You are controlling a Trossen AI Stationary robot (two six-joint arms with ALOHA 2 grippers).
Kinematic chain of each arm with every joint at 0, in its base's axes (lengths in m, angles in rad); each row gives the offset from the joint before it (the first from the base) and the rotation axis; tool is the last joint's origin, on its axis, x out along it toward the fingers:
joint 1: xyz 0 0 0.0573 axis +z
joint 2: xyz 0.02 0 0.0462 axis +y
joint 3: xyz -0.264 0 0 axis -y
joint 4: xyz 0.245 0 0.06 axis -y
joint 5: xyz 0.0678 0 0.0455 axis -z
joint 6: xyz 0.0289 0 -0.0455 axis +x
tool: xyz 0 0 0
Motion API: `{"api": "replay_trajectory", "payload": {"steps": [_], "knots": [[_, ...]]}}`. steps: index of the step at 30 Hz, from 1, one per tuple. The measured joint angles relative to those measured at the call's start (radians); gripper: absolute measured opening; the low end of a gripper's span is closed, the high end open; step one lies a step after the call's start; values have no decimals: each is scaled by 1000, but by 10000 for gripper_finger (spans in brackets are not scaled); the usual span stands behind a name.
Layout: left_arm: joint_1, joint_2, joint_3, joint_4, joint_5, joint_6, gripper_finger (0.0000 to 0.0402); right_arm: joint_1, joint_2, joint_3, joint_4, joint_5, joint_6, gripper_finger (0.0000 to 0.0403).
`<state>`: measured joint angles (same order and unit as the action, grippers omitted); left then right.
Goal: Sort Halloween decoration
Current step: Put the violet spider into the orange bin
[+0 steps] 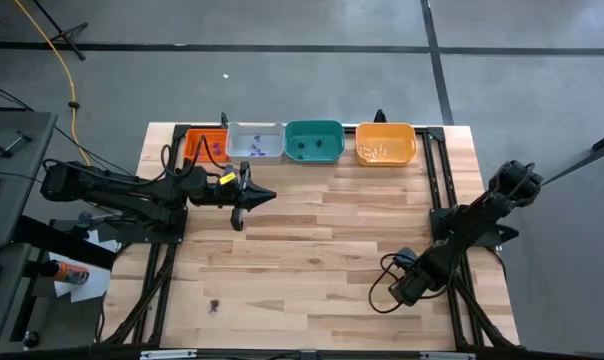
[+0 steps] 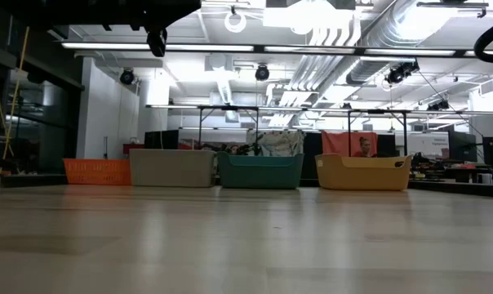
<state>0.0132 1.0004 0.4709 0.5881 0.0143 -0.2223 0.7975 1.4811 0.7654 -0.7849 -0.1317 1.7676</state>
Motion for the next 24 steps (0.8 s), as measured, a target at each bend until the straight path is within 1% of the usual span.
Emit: {"api": "replay_trajectory", "payload": {"steps": [7,12,15,19,24], "knots": [[0,0,0,-2,0,-55,0,-1,-1,0,18,-88,13,127],[0,0,0,-6,0,-56,0,-2,0,0,19,-86,13,118],[0,0,0,-9,0,-56,0,-2,0,-4,26,-86,26,117],[0,0,0,-12,0,-65,0,-2,0,-29,82,-94,40,117],[0,0,0,-16,0,-90,0,-4,0,-30,80,-81,58,115]]}}
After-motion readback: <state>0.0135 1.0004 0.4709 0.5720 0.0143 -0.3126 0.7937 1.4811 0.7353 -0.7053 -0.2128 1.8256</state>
